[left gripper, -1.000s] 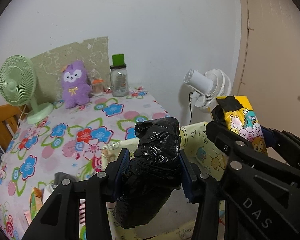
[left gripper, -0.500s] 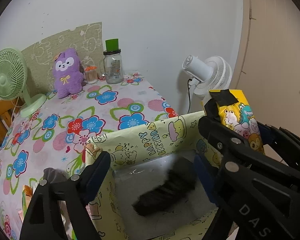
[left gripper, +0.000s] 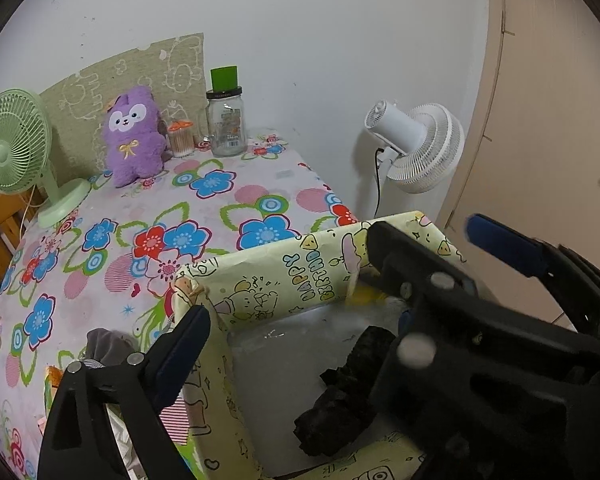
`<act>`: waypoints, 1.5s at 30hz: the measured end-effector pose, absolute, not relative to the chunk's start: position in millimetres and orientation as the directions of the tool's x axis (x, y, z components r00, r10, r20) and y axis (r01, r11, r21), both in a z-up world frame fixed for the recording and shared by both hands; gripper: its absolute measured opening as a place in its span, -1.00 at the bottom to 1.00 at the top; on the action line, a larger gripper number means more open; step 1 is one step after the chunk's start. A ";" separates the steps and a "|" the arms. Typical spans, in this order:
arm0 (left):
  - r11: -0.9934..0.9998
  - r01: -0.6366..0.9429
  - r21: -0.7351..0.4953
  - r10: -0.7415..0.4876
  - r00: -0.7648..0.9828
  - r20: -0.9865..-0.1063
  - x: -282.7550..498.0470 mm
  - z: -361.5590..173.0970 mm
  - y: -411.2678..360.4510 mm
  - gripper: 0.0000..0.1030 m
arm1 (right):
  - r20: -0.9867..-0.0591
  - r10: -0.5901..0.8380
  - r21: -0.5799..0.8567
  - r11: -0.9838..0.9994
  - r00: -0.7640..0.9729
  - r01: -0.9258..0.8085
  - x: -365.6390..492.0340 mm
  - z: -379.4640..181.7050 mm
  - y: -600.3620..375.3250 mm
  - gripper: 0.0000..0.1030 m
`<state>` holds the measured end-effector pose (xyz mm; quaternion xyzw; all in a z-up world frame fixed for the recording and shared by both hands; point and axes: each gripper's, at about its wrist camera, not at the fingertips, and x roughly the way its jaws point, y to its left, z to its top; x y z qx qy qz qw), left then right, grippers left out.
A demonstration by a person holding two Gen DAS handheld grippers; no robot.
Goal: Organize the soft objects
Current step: 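Drop the yellow cartoon pouch into the fabric box with the right tool, then move both open tools back over the remaining table items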
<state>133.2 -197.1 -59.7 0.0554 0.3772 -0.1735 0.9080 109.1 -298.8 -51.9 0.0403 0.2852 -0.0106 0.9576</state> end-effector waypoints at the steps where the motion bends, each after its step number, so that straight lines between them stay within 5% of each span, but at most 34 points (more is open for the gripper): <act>1: 0.934 0.356 -0.034 -0.276 0.657 -0.702 132.9 -58.7 -195.8 0.95 | -0.539 0.000 0.077 0.996 0.842 0.050 107.5 -50.7 -298.8 0.62; 45: 0.952 0.306 0.015 -0.241 0.780 -0.578 62.0 -15.6 -116.8 0.99 | -0.440 -0.063 0.005 0.997 0.896 0.072 34.3 -11.9 -221.2 0.93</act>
